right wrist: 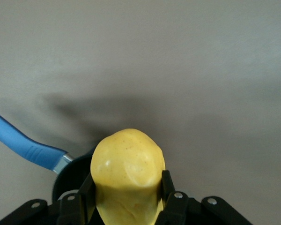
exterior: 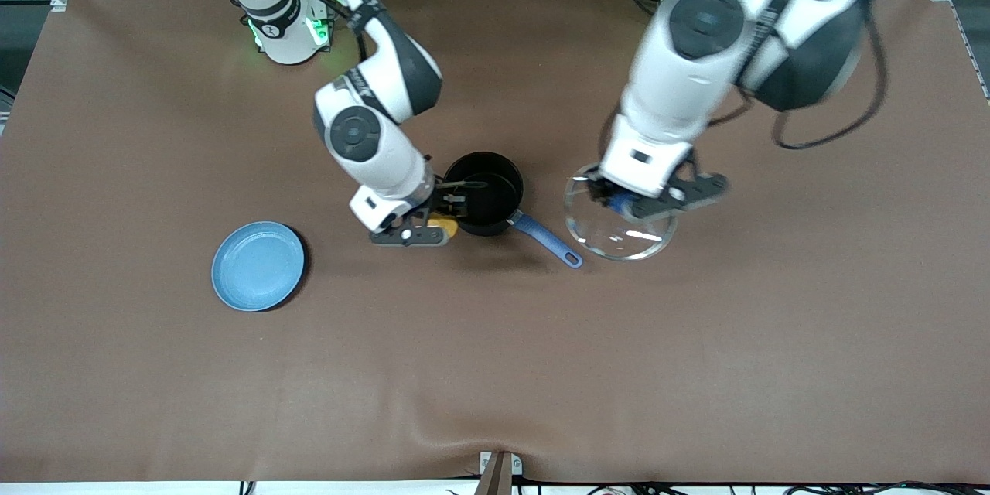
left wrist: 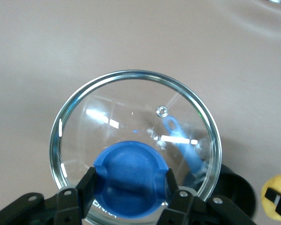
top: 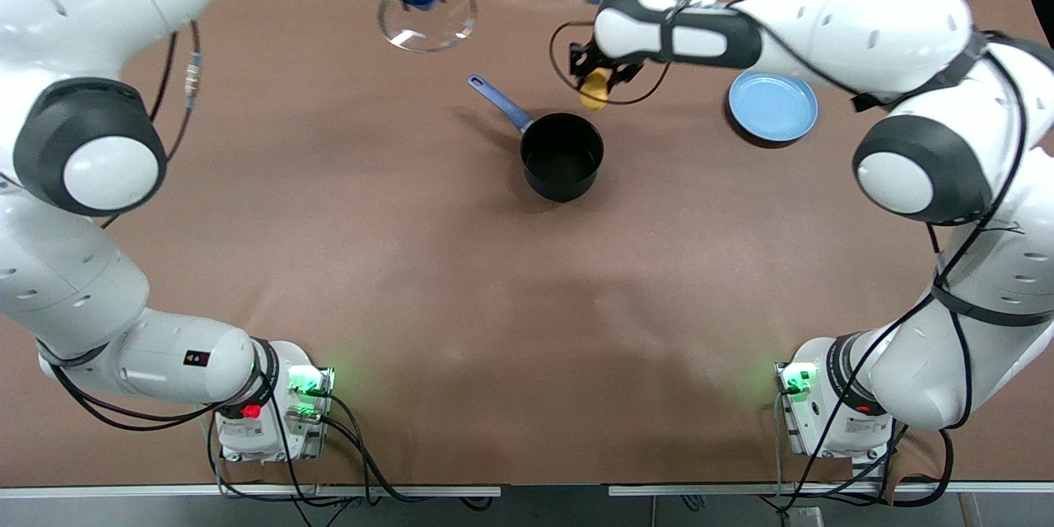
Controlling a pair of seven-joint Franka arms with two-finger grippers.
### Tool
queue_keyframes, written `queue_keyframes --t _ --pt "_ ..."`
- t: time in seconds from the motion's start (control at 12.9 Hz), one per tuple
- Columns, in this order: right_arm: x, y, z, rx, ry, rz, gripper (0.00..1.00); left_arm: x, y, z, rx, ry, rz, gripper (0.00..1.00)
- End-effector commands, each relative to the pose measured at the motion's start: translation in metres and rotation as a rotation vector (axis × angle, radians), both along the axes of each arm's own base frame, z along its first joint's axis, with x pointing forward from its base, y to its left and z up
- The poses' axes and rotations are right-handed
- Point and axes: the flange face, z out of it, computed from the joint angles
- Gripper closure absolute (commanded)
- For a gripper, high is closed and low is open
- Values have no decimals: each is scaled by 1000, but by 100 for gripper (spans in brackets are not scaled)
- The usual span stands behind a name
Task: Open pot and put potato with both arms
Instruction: 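Lift the lid with the left gripper while the right gripper carries the potato, then lower the potato into the pot while the left gripper sets the lid down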
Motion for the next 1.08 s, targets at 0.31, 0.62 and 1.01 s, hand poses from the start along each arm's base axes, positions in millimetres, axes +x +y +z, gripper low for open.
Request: queue_keyframes --t 0.31,0.62,1.01 --pt "-23 38 -41 -5 -7 -27 79 43 128 -55 -79 119 -2 100" --pt "-33 42 -38 -27 25 -27 79 43 175 -117 -91 91 -88 100" --pt "-50 52 -65 -54 54 -7 80 37 204 -168 -97 75 -149 100"
